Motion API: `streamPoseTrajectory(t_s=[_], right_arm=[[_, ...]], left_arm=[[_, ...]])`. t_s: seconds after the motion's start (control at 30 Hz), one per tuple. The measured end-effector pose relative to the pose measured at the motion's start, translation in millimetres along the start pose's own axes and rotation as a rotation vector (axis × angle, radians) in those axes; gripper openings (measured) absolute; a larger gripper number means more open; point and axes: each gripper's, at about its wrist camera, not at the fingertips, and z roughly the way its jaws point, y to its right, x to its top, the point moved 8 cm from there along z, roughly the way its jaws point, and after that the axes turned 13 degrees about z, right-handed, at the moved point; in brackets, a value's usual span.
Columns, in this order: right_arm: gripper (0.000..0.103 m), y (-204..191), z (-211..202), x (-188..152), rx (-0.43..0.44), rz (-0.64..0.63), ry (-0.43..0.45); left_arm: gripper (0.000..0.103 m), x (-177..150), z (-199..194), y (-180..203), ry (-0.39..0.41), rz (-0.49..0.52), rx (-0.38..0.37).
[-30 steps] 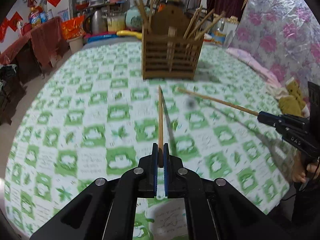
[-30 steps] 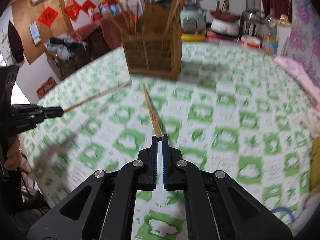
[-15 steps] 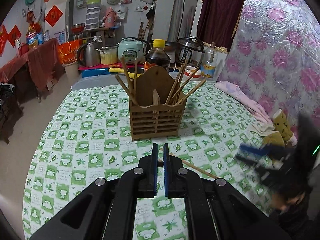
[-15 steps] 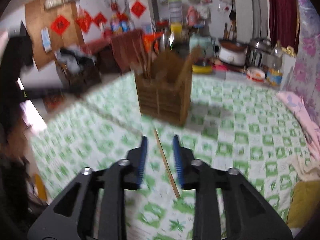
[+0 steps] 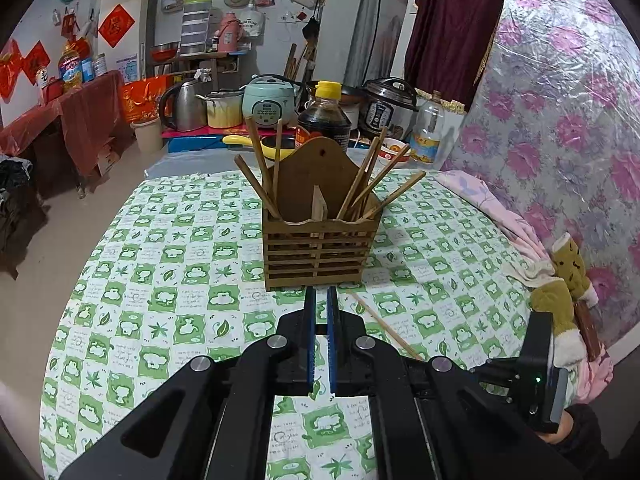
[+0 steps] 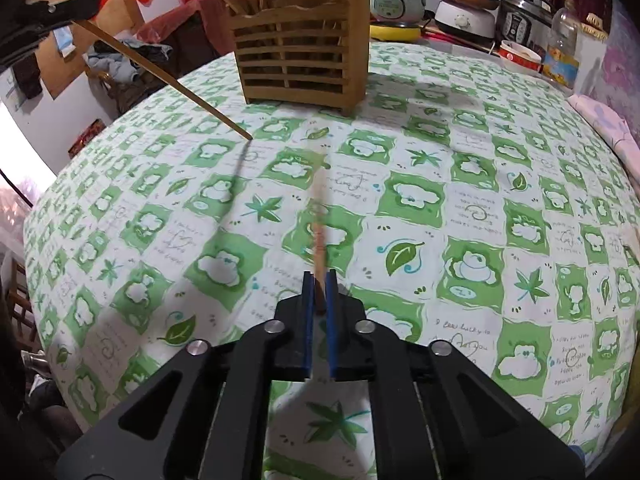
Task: Organize utensils
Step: 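Lift both held chopsticks and carry them over the wooden holder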
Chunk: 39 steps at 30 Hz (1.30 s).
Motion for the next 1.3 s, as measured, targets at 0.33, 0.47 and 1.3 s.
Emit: streamPoseTrajectory(t_s=[0.33, 0.47, 1.3], right_arm=[[0.006, -17, -90, 72, 0.055, 0.019, 0.259], [0.006, -31, -122, 111, 0.087, 0.016, 0.357], [0.006, -51, -119, 187, 0.179, 0.063, 0.433]], left_arm=[[0.005, 17, -1, 5, 0.013, 0.016, -0.016], [0.005, 41, -3, 16, 0.048, 0.044, -0.017], [0.005, 92, 42, -2, 0.058, 0.013, -0.057]])
